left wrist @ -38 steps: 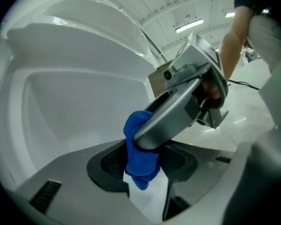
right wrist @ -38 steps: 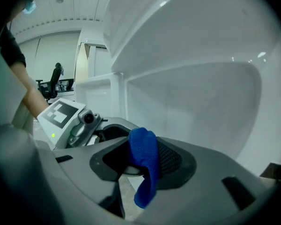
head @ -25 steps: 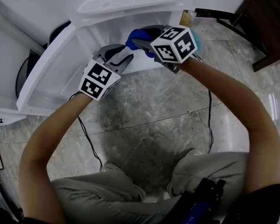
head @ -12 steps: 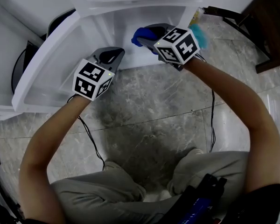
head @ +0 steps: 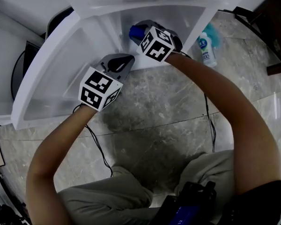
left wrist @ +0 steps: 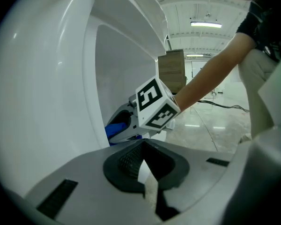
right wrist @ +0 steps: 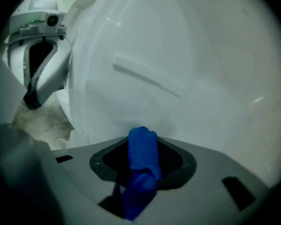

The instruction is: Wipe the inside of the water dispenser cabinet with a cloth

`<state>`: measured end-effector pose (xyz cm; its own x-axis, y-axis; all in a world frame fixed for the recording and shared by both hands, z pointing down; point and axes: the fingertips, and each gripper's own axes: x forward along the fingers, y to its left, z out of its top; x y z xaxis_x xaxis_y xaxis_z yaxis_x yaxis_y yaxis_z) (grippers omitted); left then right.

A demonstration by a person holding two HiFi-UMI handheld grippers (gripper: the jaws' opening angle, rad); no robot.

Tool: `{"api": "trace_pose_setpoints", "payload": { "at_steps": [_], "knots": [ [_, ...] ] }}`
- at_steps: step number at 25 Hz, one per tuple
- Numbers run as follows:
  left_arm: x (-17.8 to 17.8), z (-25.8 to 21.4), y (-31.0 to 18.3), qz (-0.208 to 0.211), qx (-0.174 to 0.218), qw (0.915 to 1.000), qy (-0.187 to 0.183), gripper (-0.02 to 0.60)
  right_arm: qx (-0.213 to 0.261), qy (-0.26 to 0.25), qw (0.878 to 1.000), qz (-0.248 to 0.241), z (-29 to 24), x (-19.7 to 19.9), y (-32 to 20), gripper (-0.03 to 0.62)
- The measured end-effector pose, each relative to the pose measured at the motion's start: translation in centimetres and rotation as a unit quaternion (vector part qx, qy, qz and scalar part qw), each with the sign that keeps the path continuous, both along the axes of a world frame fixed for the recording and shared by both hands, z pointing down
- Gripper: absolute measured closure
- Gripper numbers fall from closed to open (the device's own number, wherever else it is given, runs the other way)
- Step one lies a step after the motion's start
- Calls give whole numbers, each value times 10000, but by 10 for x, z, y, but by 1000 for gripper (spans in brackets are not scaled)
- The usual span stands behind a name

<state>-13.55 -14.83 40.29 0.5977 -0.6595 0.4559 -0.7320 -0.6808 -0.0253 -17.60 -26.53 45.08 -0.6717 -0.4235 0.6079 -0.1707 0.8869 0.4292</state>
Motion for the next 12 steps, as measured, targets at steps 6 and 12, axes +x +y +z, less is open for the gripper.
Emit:
{"api": "trace_pose_setpoints", "payload": {
  "at_steps": [6,12],
  "knots": [
    [-13,16,8,-51,-320,9993,159,575,387,25,9992,109,18,-36,-30,454],
    [-23,22,13,-97,-399,9991,134,575,621,111,9978,216,21,-44,-55,457]
  ]
}}
